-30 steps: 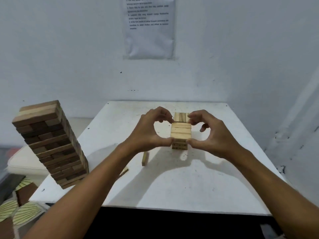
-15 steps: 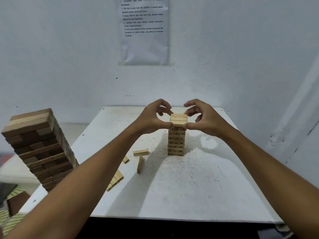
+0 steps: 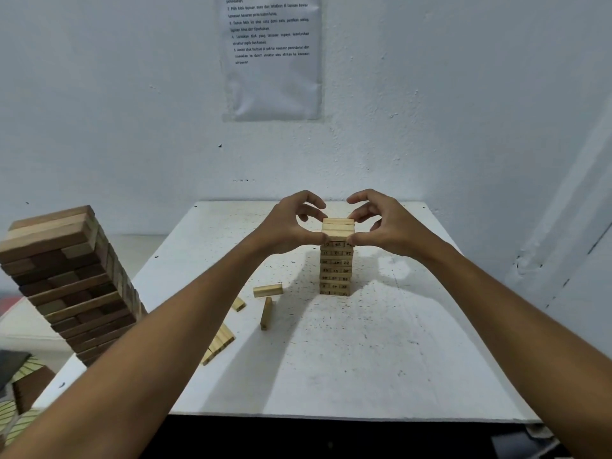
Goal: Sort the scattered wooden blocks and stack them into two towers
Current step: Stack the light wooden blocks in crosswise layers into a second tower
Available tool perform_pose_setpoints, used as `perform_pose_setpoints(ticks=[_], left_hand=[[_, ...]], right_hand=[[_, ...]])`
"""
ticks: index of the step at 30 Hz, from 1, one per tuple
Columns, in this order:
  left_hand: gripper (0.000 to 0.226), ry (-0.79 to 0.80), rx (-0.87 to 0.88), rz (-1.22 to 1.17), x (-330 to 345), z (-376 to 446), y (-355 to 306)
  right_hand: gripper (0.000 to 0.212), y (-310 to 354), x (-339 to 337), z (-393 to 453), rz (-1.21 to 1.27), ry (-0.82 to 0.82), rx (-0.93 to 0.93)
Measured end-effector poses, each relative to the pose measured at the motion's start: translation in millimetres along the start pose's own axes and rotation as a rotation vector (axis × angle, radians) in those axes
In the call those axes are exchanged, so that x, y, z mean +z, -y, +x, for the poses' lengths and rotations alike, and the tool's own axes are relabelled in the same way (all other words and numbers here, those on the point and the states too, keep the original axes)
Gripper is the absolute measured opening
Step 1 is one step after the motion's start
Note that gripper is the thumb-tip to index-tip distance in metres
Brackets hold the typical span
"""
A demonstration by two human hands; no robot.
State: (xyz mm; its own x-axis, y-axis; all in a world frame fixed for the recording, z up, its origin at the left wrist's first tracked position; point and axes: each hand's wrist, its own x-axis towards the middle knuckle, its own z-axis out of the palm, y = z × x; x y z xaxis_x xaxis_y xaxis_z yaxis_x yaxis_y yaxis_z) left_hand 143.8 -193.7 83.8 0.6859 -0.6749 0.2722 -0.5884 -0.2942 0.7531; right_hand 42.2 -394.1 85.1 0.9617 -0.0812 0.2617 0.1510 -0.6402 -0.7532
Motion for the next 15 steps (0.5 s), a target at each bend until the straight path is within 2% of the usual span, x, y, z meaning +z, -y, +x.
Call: perform_pose_setpoints(ticks=[11,15], left_hand=[[0.042,0.011,-0.011,-0.007,0.7,-2.4,-2.3],[0.049,0.014,-0.013,0.001,0.6,-4.5,-5.1]], right_hand=[[0.067,0.0,0.4,0.0,-0.004,0.011,0.019],[0.066,-0.1,0.6,-1.6,-0.019,0.017,0.033]])
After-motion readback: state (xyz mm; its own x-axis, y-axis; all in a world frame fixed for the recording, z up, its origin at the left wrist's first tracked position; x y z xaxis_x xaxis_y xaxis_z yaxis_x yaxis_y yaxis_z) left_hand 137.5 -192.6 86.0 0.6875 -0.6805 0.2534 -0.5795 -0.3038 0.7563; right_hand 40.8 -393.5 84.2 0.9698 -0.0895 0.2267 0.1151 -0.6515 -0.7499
